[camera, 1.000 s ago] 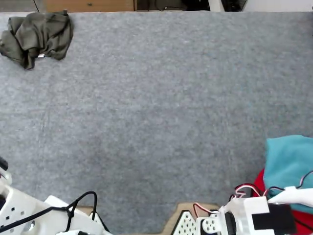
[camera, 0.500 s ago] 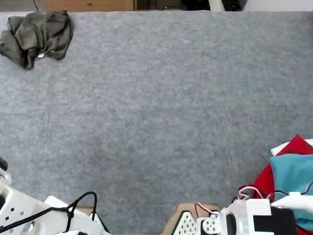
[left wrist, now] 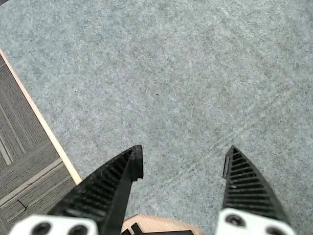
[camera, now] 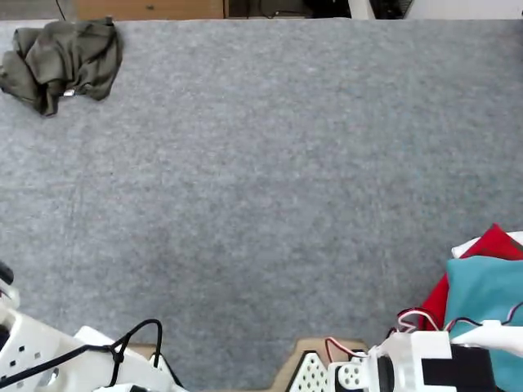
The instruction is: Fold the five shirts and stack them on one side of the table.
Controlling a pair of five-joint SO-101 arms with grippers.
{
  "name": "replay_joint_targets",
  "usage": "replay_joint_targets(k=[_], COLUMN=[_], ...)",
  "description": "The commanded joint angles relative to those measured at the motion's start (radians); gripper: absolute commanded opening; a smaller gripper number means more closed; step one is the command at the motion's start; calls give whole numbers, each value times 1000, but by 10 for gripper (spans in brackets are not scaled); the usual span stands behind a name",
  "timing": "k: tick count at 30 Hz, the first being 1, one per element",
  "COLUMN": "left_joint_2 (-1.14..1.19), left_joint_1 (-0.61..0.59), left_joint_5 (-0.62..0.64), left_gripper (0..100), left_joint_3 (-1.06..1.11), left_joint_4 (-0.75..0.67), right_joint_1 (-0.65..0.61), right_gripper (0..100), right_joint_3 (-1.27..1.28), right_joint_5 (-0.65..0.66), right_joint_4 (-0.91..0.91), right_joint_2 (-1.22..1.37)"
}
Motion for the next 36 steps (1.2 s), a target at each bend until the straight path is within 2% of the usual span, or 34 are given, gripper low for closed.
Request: replay_joint_targets(k=[1, 4, 7, 15, 20, 27, 30, 33, 36], left_joint_2=[-4, -4, -4, -4, -4, -4, -4, -4, -4], left_joint_1=[-8, -8, -8, -8, -8, -8, -8, -8, -8], left_joint_5=[-9, -9, -9, -9, -8, -8, -8, -8, -3], left_gripper=[274, 274, 274, 274, 274, 274, 274, 274, 274], left_joint_3=[-38, -38, -38, -40, -38, -38, -43, -44, -40], left_joint_4=[-8, -8, -8, -8, -8, -8, -8, -8, -8], right_joint_1=[4, -22, -74, -358, -662, -1274, -1504, -1672, -1779], right_gripper=[380, 379, 379, 378, 378, 379, 379, 379, 379], right_joint_3=[-4, -10, -74, -213, -208, -206, -160, -38, 87], right_joint_5=[9, 9, 8, 2, 11, 5, 3, 3, 3], right_joint_4=[-5, 17, 115, 140, 138, 129, 69, -40, -130], right_joint_2=[-67, -68, -68, -174, -311, -440, -440, -438, -438])
